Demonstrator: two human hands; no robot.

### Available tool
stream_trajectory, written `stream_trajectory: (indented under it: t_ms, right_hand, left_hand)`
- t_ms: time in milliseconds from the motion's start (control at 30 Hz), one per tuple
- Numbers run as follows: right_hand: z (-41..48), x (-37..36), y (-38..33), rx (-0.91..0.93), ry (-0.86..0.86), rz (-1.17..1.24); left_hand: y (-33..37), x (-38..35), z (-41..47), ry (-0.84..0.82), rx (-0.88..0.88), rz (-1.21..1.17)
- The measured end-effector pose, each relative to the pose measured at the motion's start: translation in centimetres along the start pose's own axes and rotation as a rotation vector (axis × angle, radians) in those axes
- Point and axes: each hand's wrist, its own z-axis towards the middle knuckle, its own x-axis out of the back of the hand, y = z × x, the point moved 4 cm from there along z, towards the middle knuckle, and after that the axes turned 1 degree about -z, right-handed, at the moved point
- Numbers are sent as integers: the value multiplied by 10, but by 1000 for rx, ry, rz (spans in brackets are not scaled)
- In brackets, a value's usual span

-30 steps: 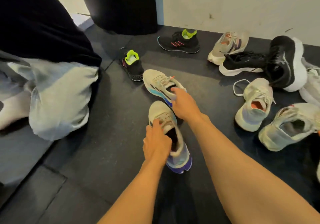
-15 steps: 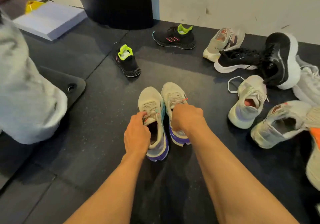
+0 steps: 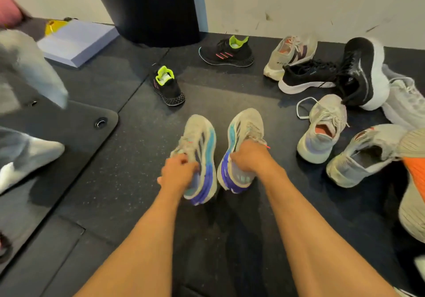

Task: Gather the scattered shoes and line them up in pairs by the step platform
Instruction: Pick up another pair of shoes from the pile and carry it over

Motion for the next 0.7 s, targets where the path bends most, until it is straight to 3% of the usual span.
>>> stream_trajectory:
  t_ms: [100, 133, 200, 267, 367, 533, 600, 700]
  right_hand:
    - [5, 25, 14, -25, -3, 420]
    - [4, 29, 17, -22, -31, 548]
    - [1, 33, 21, 1, -68, 684]
    - [0, 33, 22, 34, -61, 765]
    - [2, 36, 23, 47, 16, 919]
    - [6, 41, 37, -134, 104, 1476]
    - [7, 48, 35, -21, 87, 1348]
    - [6, 53, 15, 227, -22, 579]
  left_hand:
    - [-25, 27, 3, -11, 323, -932]
    - [-30, 30, 4, -27, 378, -1107]
    - [-22, 35, 6, -27, 372, -1179]
    - [-8, 37, 14, 67, 294, -989]
    - [33, 32, 19, 213, -3, -204]
    - [55, -15, -8, 192, -358, 614]
    - [50, -32, -13, 101, -424, 719]
    - [45, -48, -16, -29, -454, 739]
